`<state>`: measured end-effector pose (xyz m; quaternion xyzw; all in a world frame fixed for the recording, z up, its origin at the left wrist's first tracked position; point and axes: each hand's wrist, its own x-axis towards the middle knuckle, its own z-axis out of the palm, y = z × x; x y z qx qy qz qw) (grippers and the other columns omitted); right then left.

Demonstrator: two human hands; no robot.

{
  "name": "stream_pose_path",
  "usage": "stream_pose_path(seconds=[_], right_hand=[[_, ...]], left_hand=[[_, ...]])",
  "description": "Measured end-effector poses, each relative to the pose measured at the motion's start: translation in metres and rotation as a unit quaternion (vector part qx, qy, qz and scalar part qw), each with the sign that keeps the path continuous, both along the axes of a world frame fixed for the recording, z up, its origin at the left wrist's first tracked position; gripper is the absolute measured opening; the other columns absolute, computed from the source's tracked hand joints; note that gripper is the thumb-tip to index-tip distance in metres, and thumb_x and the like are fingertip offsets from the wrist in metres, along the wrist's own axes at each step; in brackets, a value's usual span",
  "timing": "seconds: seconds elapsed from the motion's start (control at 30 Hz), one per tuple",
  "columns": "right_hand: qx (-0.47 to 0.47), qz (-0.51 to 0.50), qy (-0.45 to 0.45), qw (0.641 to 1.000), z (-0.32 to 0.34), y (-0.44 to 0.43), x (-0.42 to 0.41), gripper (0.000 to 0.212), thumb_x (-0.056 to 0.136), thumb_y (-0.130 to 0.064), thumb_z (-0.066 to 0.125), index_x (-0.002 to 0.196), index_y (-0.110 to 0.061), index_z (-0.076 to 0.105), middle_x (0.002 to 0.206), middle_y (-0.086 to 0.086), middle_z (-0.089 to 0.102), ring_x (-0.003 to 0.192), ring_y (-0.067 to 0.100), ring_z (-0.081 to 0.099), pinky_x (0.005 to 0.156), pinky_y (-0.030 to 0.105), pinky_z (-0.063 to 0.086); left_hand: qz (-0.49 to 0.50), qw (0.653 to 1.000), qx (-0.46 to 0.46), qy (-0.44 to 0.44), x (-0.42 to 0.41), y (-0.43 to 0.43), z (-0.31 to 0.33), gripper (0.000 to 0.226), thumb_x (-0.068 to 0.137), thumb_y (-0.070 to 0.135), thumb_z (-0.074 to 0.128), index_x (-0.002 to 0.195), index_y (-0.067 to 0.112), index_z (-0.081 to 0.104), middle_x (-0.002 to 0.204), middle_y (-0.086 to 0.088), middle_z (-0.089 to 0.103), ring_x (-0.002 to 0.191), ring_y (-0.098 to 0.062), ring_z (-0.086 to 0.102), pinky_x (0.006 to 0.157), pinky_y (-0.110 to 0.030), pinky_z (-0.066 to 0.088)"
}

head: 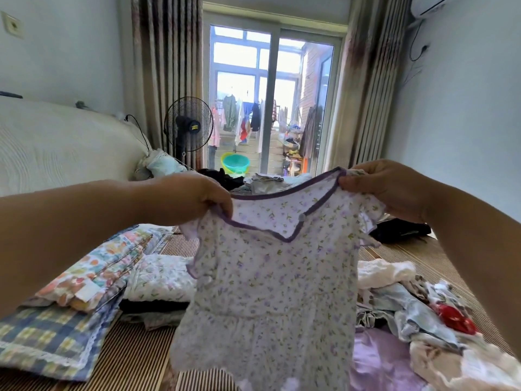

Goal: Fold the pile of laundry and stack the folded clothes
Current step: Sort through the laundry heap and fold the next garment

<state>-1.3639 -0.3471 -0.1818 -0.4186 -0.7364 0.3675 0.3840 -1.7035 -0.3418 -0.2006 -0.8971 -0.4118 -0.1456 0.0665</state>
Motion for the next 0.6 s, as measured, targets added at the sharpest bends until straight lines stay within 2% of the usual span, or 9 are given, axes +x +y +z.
stream_pose_path(seconds=[0.03, 0.1, 0.13, 0.2, 0.3, 0.37, 0.43, 0.53, 0.6], right_hand=[[0.000, 0.001, -0.007, 1.000, -0.001, 0.000, 0.000, 0.075, 0.035, -0.057, 0.091, 0.088, -0.006, 0.075, 0.101, 0.021, 0.071, 0.090, 0.035, 0.067, 0.089, 0.045, 0.053], [-0.005, 0.010, -0.017, 1.000, -0.004, 0.001, 0.000, 0.072, 0.039, -0.058, 0.090, 0.087, -0.007, 0.075, 0.100, 0.020, 0.071, 0.089, 0.036, 0.067, 0.089, 0.045, 0.053], [-0.009, 0.017, -0.017, 1.000, -0.005, 0.001, 0.000, 0.069, 0.040, -0.058, 0.089, 0.086, -0.008, 0.075, 0.099, 0.019, 0.072, 0.089, 0.035, 0.067, 0.089, 0.045, 0.054], [-0.024, 0.030, -0.013, 0.999, -0.006, 0.002, 0.001, 0.064, 0.041, -0.057, 0.089, 0.084, -0.011, 0.076, 0.098, 0.018, 0.072, 0.087, 0.032, 0.067, 0.087, 0.042, 0.055], [-0.056, 0.041, 0.009, 0.998, -0.007, 0.002, 0.003, 0.055, 0.045, -0.049, 0.091, 0.083, -0.011, 0.076, 0.095, 0.016, 0.072, 0.084, 0.028, 0.067, 0.083, 0.039, 0.057], [-0.074, 0.035, 0.056, 0.995, -0.007, 0.001, 0.002, 0.035, 0.057, -0.036, 0.088, 0.077, -0.010, 0.076, 0.090, 0.014, 0.072, 0.079, 0.024, 0.070, 0.074, 0.034, 0.059], [-0.090, -0.009, 0.115, 0.989, -0.009, -0.003, -0.007, 0.013, 0.072, -0.019, 0.074, 0.074, -0.006, 0.074, 0.086, 0.014, 0.072, 0.074, 0.024, 0.070, 0.070, 0.032, 0.060], [-0.081, -0.144, 0.118, 0.979, -0.019, -0.005, -0.033, 0.009, 0.085, -0.009, 0.067, 0.087, 0.000, 0.066, 0.084, 0.016, 0.071, 0.069, 0.024, 0.069, 0.068, 0.034, 0.059], [-0.063, -0.210, 0.113, 0.969, -0.026, -0.004, -0.054, 0.008, 0.084, -0.009, 0.070, 0.083, -0.002, 0.065, 0.074, 0.012, 0.068, 0.057, 0.019, 0.067, 0.054, 0.028, 0.055]], left_hand=[[0.010, 0.998, 0.040, 0.048, 0.001, -0.001, 0.001, 0.038, 0.083, 0.004, 0.053, 0.085, 0.038, 0.070, 0.083, 0.018, 0.063, 0.079, -0.008, 0.061, 0.074, -0.027, 0.048], [0.038, 0.994, 0.083, 0.061, 0.002, -0.003, 0.000, 0.016, 0.074, 0.023, 0.049, 0.074, 0.029, 0.065, 0.064, 0.014, 0.056, 0.064, -0.003, 0.054, 0.060, -0.015, 0.038], [0.043, 0.995, 0.088, 0.037, 0.001, -0.005, -0.001, 0.015, 0.068, 0.031, 0.045, 0.068, 0.028, 0.061, 0.058, 0.012, 0.054, 0.059, -0.003, 0.052, 0.055, -0.010, 0.033], [0.034, 0.997, 0.056, -0.050, -0.001, -0.005, -0.005, 0.017, 0.064, 0.041, 0.045, 0.061, 0.027, 0.054, 0.052, 0.010, 0.052, 0.059, -0.001, 0.051, 0.052, -0.009, 0.033], [0.045, 0.979, -0.031, -0.196, 0.002, -0.008, -0.005, 0.014, 0.078, 0.030, 0.070, 0.074, 0.023, 0.058, 0.061, 0.016, 0.058, 0.060, 0.000, 0.054, 0.057, -0.010, 0.040], [0.060, 0.957, -0.094, -0.269, 0.003, -0.008, -0.003, 0.024, 0.081, 0.021, 0.074, 0.097, 0.025, 0.058, 0.084, 0.011, 0.064, 0.077, -0.008, 0.062, 0.064, -0.019, 0.050], [0.086, 0.929, -0.177, -0.315, 0.008, -0.006, 0.001, 0.028, 0.081, 0.021, 0.074, 0.105, 0.021, 0.060, 0.093, 0.000, 0.065, 0.085, -0.017, 0.066, 0.064, -0.021, 0.054], [0.160, 0.848, -0.303, -0.405, 0.024, 0.006, 0.005, 0.018, 0.083, 0.018, 0.073, 0.091, 0.004, 0.065, 0.080, -0.006, 0.066, 0.066, -0.017, 0.064, 0.058, -0.025, 0.053], [0.201, 0.806, -0.357, -0.428, 0.041, 0.007, 0.006, 0.010, 0.084, 0.013, 0.070, 0.087, 0.009, 0.061, 0.066, -0.002, 0.060, 0.048, -0.009, 0.054, 0.045, -0.019, 0.045]])
